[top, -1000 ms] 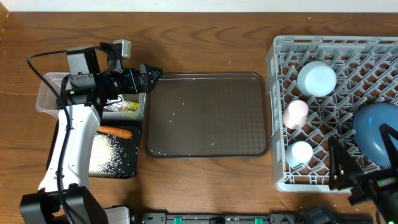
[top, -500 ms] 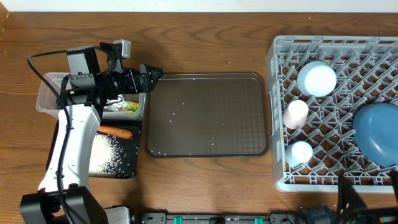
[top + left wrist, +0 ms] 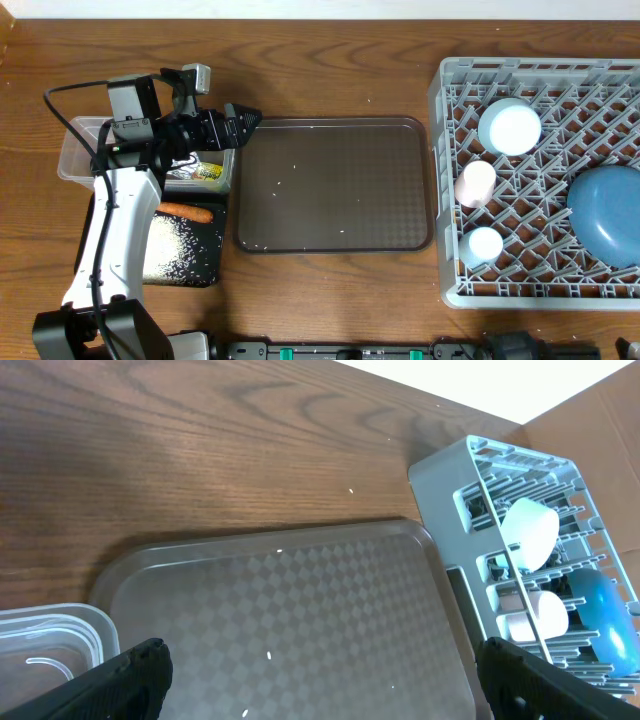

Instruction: Sort waste into correct bins and load items into the dishwasher rack

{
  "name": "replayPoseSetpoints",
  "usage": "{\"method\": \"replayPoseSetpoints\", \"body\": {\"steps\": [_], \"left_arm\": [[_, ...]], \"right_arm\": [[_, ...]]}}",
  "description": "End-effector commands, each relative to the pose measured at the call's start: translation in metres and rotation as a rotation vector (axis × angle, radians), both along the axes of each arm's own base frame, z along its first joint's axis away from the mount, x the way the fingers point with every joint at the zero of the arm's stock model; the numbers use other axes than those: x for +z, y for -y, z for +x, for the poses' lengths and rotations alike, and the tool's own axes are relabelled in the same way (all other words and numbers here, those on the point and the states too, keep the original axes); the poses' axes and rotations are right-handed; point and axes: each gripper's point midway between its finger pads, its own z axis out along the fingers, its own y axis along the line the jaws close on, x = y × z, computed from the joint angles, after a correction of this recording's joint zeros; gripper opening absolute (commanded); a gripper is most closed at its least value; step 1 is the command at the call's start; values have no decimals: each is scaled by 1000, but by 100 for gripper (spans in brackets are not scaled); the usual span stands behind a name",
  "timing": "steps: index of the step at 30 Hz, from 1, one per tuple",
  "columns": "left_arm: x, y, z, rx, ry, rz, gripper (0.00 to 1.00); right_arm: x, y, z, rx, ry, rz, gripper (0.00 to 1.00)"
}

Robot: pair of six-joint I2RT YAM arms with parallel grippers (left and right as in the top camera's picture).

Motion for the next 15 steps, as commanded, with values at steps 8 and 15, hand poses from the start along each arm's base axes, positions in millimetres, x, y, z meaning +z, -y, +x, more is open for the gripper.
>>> {"method": "replayPoseSetpoints", "body": {"steps": [8,15], "left_arm": [[3,-1,-1,6,4,-6,100],[3,-1,-1,6,4,-6,100]], "right_arm": [[-7,5,8,-60,76,3,99],[-9,-2,61,-84,274,34,99]]}}
